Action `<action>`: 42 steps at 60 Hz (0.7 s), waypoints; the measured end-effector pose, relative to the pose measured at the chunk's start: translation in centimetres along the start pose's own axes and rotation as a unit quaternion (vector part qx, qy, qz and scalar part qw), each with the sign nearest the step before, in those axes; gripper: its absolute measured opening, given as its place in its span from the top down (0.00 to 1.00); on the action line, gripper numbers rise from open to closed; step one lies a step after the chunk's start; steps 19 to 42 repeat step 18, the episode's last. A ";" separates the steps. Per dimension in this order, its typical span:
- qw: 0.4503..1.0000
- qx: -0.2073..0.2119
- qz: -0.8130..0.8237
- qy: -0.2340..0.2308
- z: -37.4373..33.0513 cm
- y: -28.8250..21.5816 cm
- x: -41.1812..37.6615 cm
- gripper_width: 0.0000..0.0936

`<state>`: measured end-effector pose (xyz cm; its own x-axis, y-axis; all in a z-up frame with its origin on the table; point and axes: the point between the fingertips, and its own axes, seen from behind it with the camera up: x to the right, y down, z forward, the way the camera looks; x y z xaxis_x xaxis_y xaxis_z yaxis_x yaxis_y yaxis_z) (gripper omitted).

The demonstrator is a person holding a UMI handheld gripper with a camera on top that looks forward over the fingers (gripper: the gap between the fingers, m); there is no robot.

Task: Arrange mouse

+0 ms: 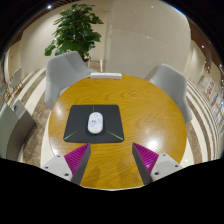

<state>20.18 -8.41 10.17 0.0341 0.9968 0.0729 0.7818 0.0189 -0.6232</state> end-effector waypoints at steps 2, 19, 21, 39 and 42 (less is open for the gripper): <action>1.000 0.000 -0.001 -0.004 0.0 0.3 0.3 0.08; 1.000 0.004 0.004 -0.012 -0.6 1.6 2.2 0.08; 1.000 0.004 0.004 -0.012 -0.6 1.6 2.2 0.08; 1.000 0.004 0.004 -0.012 -0.6 1.6 2.2 0.08; 1.000 0.004 0.004 -0.012 -0.6 1.6 2.2 0.08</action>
